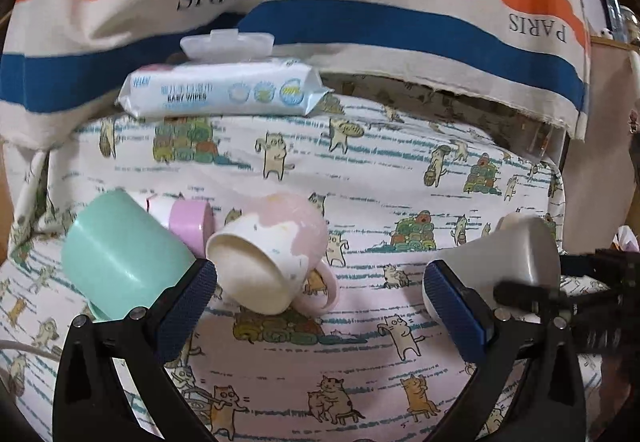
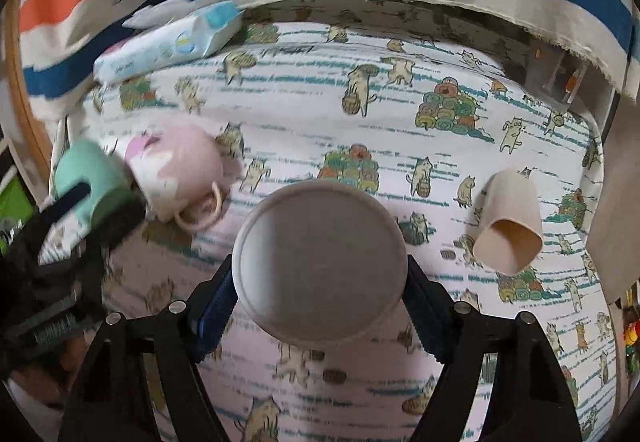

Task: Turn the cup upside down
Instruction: 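Lower the white mug onto the cloth with the right gripper, then open the right gripper and withdraw it from the white mug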

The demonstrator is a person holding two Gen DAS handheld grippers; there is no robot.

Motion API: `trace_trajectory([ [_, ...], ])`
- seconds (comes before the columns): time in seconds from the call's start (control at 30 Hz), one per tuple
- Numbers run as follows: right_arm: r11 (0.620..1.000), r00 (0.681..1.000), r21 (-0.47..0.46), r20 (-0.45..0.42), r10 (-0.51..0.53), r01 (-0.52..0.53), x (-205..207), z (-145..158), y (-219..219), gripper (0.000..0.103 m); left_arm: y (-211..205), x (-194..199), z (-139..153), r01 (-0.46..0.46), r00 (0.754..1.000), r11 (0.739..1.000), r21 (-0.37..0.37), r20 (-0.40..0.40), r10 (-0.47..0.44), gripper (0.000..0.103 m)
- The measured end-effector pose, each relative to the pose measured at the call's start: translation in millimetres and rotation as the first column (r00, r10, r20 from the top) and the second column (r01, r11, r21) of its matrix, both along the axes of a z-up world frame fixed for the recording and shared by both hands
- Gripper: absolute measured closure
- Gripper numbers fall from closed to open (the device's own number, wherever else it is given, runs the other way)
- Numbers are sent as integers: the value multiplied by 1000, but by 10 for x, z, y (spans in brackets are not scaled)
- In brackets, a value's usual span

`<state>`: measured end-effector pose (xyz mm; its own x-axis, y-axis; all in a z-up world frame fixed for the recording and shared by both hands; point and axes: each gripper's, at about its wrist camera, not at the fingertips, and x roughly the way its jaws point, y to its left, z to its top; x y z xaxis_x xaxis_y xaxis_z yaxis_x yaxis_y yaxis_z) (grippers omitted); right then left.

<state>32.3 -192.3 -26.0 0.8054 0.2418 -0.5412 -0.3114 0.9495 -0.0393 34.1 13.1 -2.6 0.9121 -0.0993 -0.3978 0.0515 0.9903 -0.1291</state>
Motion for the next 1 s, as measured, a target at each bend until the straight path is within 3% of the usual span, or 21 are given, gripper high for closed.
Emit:
trace_trajectory([
  [0.47,999,1000,32,-17,9,-9,296,-1,40,24,-52,-42,11,-13,1000,999,35,29,12,0],
  [0.77,998,999,63,33,0,-3,394,63,43,24,-22,-25,14,-21,1000,1000,24,24,20,0],
  [1.0,995,995,72,73,63,-68,371,19,120,24,0,22,-4,-15,1000,1000,11,3,15,0],
])
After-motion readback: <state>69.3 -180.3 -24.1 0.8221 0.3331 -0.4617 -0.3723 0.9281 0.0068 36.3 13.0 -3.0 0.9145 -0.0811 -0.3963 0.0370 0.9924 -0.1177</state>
